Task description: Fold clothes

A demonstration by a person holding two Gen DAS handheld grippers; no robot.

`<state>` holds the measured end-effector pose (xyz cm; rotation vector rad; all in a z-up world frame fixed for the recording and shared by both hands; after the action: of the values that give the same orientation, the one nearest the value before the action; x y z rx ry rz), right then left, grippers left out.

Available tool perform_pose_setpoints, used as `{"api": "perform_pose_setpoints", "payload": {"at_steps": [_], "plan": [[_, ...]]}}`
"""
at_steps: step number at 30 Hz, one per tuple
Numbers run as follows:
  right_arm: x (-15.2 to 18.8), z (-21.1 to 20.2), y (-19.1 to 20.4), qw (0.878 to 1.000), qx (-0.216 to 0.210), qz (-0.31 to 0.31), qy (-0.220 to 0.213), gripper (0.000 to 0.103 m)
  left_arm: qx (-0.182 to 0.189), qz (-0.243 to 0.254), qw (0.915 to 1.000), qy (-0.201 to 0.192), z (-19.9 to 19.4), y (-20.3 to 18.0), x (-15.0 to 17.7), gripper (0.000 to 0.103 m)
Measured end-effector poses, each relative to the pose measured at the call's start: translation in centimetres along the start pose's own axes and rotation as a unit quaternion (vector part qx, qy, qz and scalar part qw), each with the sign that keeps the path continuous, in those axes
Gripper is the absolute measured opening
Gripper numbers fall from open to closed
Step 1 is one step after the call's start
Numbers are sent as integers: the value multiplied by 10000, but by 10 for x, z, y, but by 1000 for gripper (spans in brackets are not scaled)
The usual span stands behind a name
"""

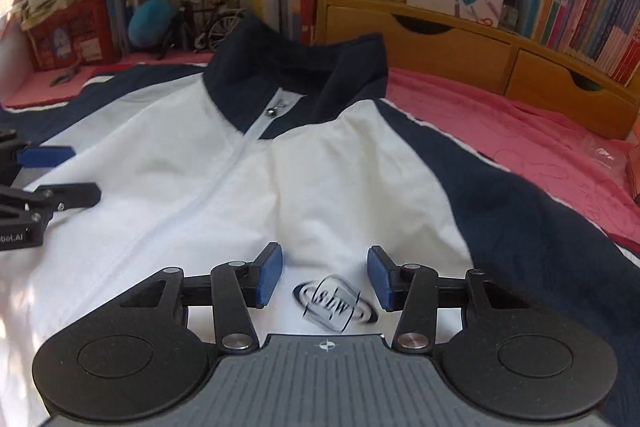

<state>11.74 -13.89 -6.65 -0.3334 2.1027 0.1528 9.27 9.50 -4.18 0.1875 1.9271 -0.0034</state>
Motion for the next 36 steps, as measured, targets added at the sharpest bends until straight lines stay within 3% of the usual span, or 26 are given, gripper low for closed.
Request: {"api": "perform_pose_setpoints", "payload": {"at_steps": [4,9,13,16,19,20,22,24,27,36], "plan": [[-25,50,-20,9984,505,233,-40,45,-610,116,9980,142,36,16,6,52],[-37,85,-32,9941,1020,276,-264,51,-1030,-2,9945,178,51,36,2,60],[-37,92,-41,9931,1100,204,-357,75,-1016,-381,9938,244,55,51,2,72],[-35,96,-62,9933,885,696,-277,90,-995,-560,9931,281,59,57,1,75],[-33,94,-65,9944,735,622,-431,92,-1049,-382,9934,261,57,52,0,74],[-32,89,-65,9947,613,651,-501,85,-998,-249,9944,245,55,49,-2,68],[-31,77,-66,9947,328,721,-658,76,-652,-149,9977,86,46,47,-6,67],[-32,65,-67,9937,-19,748,-829,76,-205,-166,9995,-178,38,47,-14,69],[-38,58,-69,9941,-353,613,-817,77,136,-173,9990,-382,43,47,-31,74],[-44,75,-52,9944,-948,-81,-455,79,897,291,9951,-288,106,34,-51,85]]}}
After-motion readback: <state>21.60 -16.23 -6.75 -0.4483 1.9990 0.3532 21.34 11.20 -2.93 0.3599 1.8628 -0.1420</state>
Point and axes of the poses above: each gripper's, at about its wrist camera, not at the fingertips, and z roughly the way its jaws point, y to its left, x to its underside, the point moved 2 cm from there along z, roughly the way its jaws point, and after that the axes turned 15 degrees about -y, right-handed, at the moved point
